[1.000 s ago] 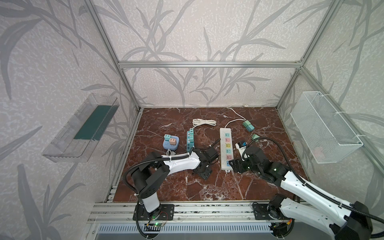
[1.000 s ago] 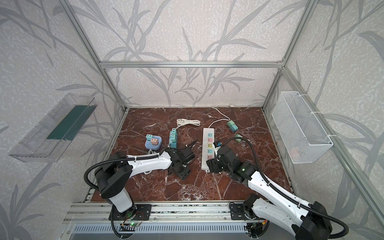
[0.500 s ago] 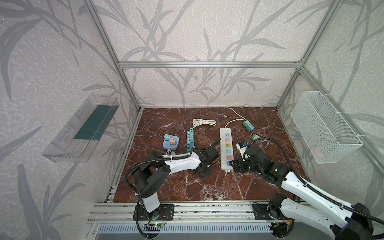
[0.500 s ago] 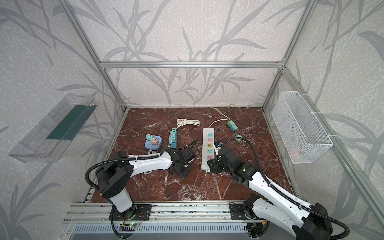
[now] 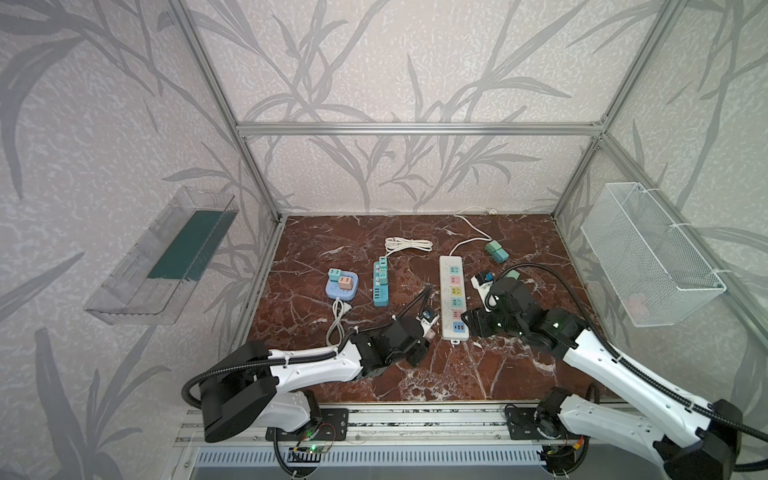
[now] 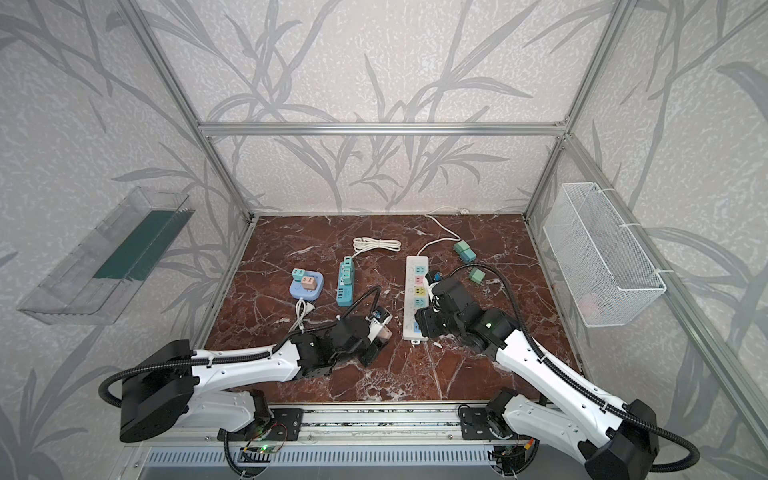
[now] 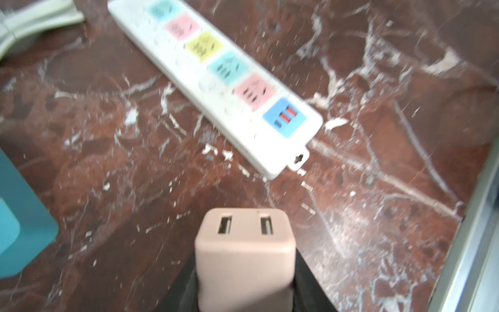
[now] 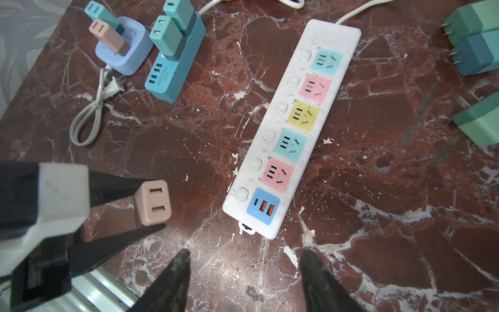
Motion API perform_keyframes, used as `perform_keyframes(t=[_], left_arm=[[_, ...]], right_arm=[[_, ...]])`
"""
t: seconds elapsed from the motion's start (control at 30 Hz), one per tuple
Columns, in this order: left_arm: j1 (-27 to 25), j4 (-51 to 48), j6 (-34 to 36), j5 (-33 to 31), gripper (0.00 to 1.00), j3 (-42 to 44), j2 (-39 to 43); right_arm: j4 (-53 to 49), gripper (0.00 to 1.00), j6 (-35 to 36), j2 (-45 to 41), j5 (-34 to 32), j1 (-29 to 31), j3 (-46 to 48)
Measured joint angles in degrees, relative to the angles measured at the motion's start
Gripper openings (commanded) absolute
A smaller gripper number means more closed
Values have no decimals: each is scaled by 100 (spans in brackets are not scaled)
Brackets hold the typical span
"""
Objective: Insert the plug
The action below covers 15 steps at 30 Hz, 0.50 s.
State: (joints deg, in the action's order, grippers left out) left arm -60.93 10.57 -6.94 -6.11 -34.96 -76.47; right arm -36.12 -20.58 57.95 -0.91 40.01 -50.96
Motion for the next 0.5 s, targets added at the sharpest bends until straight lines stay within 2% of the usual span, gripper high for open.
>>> perform_keyframes(t=[0.1,0.2,0.5], left_arm=[[-52,1414,466,-116,21,382,2],[-55,2433,804,-149,21,730,-223],[-87,3685,1067,125,20,859,-601]], right_arm=[[-109,47,-20,68,313,0,-256],[-153,47,-55,223,693,0,-503],[-151,51,-109,868,1325,195,-656]])
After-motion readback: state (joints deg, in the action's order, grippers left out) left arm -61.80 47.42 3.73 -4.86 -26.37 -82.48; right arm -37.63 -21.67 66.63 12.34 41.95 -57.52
